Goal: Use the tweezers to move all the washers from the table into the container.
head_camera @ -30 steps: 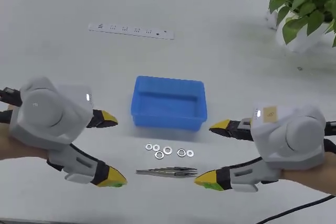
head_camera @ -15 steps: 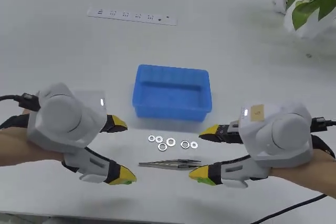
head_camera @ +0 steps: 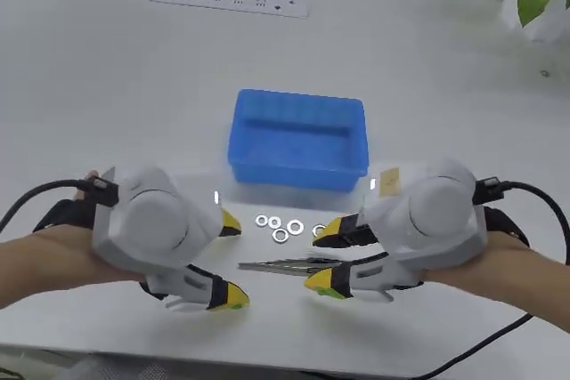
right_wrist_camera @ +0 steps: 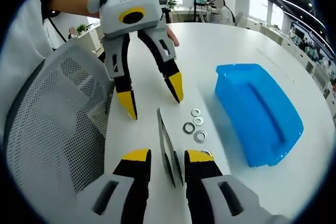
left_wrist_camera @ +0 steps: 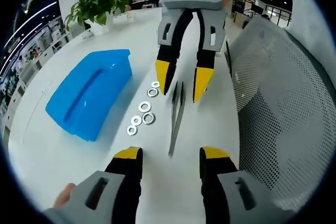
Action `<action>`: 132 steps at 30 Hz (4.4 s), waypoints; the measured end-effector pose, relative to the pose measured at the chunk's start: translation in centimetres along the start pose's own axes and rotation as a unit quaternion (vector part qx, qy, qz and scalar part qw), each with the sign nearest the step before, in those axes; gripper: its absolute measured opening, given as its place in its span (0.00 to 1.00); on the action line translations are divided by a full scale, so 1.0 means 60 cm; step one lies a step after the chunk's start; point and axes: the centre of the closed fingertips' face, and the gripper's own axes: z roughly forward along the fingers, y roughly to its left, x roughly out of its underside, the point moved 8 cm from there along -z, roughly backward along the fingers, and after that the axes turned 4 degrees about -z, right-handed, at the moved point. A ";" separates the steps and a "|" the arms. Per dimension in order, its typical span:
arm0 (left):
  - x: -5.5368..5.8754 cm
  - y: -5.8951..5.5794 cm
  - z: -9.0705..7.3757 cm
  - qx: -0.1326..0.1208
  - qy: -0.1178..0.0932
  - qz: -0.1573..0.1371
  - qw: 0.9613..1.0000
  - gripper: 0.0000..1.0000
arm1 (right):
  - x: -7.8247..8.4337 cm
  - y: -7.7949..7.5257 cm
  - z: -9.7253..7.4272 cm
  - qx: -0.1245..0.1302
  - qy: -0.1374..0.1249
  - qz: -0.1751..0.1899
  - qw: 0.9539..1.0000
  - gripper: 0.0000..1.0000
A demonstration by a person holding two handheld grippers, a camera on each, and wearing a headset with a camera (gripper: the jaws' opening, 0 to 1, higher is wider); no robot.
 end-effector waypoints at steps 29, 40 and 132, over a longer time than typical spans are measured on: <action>-0.027 -0.008 0.022 0.002 0.010 0.084 0.996 0.06 | 0.003 0.009 0.015 0.009 0.066 -0.102 0.993 0.11; -0.029 -0.003 0.026 0.025 0.037 0.069 0.997 0.05 | 0.012 0.008 0.012 0.010 0.032 -0.095 0.995 0.08; -0.161 -0.018 -0.053 0.035 -0.123 0.080 0.989 0.05 | -0.006 0.014 -0.011 0.069 -0.144 -0.055 0.986 0.11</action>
